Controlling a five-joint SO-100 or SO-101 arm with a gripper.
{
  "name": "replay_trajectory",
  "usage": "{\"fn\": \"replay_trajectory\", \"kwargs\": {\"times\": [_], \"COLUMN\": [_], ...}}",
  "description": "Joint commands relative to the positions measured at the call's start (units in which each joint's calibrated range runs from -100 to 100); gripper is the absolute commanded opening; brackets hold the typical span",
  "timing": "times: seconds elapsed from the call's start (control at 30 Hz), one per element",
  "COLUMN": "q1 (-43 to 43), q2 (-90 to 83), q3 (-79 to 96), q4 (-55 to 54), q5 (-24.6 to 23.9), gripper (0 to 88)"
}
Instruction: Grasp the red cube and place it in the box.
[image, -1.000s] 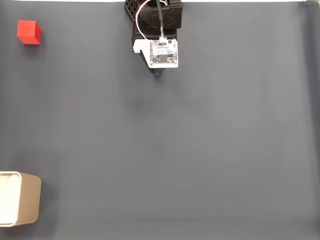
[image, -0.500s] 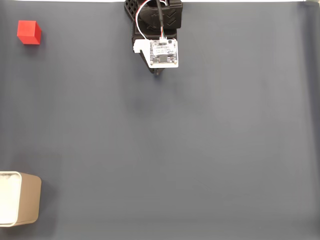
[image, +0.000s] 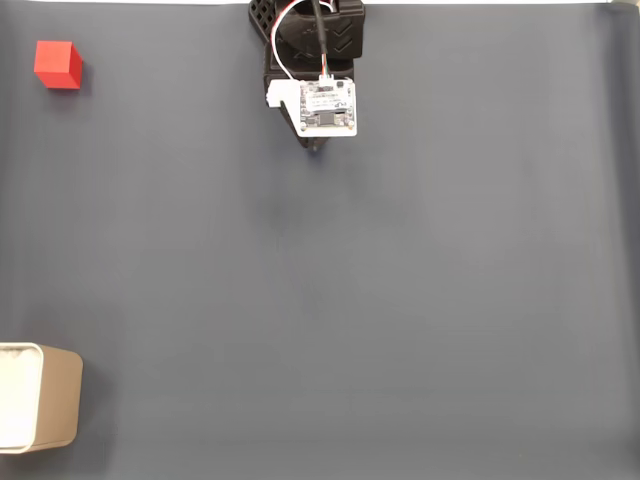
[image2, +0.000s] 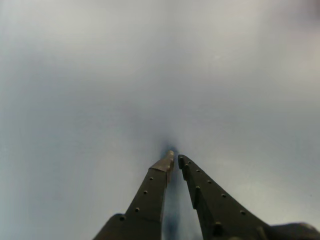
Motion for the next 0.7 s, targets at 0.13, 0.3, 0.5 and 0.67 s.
{"fn": "replay_trajectory", "kwargs": {"times": [0.13,0.3,0.5,0.67], "q1": [-0.21,-0.64,-1.35,-1.07], "q2": [0.43,4.07,6.67,11.61], "q3": [-1.1,-5.48,-12.14,-18.8], "q4": [-10.21,-14.71,-16.52,-17.34], "q5": [-1.27,-2.05,-2.44,-2.39], "gripper": [0.0,0.0,0.0,0.0]}}
